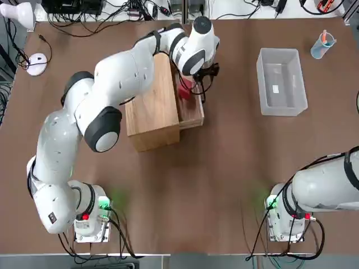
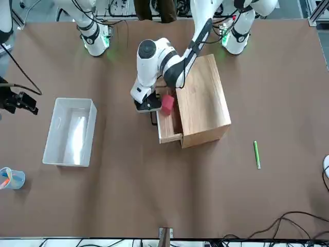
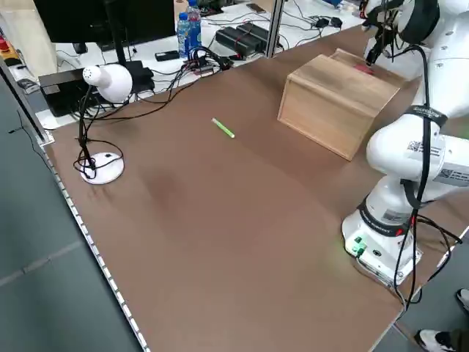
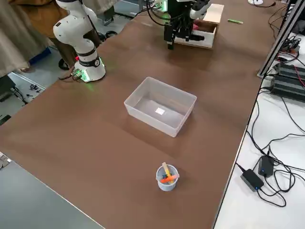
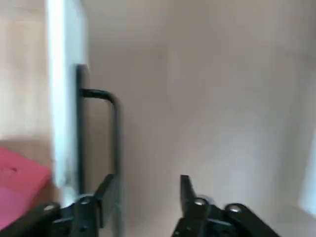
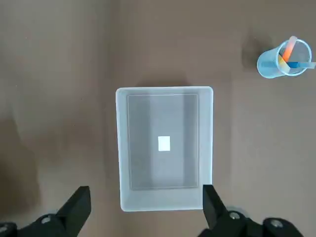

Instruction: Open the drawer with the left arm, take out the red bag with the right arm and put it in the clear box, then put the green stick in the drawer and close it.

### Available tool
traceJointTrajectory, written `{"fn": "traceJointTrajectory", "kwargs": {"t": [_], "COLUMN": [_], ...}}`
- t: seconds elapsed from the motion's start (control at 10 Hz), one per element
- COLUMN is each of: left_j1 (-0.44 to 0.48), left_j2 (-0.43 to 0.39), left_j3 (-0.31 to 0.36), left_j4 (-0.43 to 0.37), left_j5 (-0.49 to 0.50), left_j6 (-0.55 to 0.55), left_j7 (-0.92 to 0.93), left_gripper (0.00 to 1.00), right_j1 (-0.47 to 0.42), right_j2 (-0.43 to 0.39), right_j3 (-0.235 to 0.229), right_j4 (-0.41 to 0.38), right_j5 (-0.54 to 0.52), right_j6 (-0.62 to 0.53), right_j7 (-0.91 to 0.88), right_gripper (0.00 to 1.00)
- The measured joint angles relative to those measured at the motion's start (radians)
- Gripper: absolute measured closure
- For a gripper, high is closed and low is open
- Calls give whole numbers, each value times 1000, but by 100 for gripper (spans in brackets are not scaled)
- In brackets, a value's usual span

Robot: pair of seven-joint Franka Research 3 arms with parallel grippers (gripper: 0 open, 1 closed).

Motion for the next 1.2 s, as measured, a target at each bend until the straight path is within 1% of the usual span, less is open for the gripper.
{"fn": "traceJointTrajectory", "kwargs": {"t": [0.1, 0.2, 0.3, 0.4, 0.5, 0.6, 0.7, 0.8, 1.0, 1.1, 1.2], "left_j1": [-3, -6, -6, -5, -4, 0, 9, 30, 106, 150, 199], "left_j2": [10, 16, 18, 18, 12, -6, -41, -89, -200, -254, -303], "left_j3": [-13, -17, -17, -17, -16, -14, -10, -5, -1, 0, 2], "left_j4": [3, 8, 11, 19, 30, 42, 51, 53, 52, 51, 49], "left_j5": [-15, -16, -17, -18, -18, -18, -18, -18, -17, -17, -16], "left_j6": [48, 58, 59, 54, 22, -26, -69, -135, -372, -504, -616], "left_j7": [-9, -18, -21, -26, -32, -34, -35, -35, -15, 27, 90], "left_gripper": [22, 6, 0, 0, 0, 0, 0, 0, 0, 0, 0], "right_j1": [0, 0, 0, 0, 0, 0, 1, 4, 24, 57, 107], "right_j2": [0, 0, 0, 0, 1, 2, 4, 6, 26, 49, 72], "right_j3": [0, 0, 0, 0, -1, 0, 0, 2, 7, 9, 11], "right_j4": [0, 0, 0, 0, 0, 0, 0, 0, -3, -4, -4], "right_j5": [0, 0, 0, 0, 0, 0, 0, 0, 8, 14, 14], "right_j6": [0, 0, 1, 2, 3, 6, 16, 31, 44, 73, 117], "right_j7": [0, 0, 0, 0, 0, 0, 0, 0, 0, 38, 153], "right_gripper": [0, 0, 0, 0, 0, 0, 0, 0, 0, 0, 0]}}
